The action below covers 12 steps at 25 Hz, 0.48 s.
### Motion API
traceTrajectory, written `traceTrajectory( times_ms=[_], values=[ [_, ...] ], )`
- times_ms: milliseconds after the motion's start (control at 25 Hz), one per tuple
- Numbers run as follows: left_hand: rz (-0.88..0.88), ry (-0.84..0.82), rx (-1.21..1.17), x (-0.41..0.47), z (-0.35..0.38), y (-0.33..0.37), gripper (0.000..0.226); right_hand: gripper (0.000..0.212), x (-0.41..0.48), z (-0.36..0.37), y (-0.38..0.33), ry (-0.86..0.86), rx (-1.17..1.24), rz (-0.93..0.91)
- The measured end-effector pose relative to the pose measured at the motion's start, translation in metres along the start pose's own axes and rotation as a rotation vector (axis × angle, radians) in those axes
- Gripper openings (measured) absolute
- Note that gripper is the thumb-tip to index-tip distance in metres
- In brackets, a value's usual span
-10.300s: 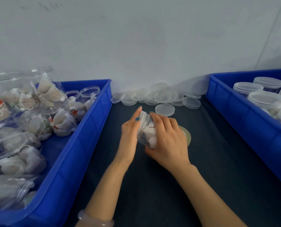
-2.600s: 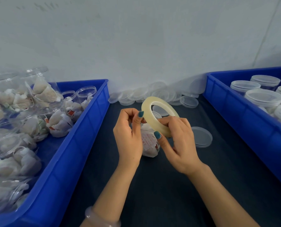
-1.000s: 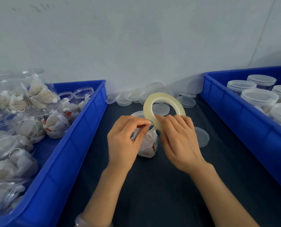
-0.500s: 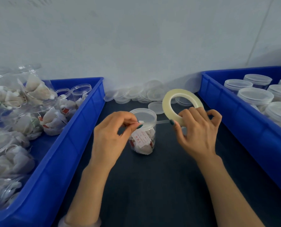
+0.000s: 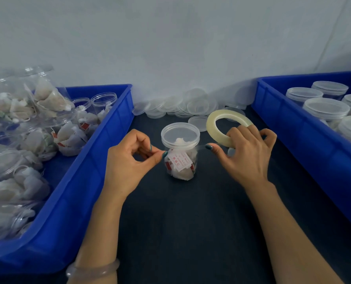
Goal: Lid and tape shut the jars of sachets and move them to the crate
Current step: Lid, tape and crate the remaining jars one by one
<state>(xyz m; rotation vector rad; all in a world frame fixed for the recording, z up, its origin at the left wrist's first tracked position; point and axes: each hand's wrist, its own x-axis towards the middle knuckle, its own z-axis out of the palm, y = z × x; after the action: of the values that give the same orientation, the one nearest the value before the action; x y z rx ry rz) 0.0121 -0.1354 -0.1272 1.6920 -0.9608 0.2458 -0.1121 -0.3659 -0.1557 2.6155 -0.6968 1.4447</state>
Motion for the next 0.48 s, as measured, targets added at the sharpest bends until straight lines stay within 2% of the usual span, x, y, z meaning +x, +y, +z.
traceTrajectory(
  times_ms=[400,480],
  values=[
    [0.092,0.115,0.168,0.01,0.022,-0.016,0.032,0.057,0.0,0.007,-0.008,-0.025,0.066,0.071],
    [0.027,0.043,0.177,0.018,0.022,-0.022,0.049,0.056,0.0,0.008,-0.008,-0.034,0.072,0.085]
  ],
)
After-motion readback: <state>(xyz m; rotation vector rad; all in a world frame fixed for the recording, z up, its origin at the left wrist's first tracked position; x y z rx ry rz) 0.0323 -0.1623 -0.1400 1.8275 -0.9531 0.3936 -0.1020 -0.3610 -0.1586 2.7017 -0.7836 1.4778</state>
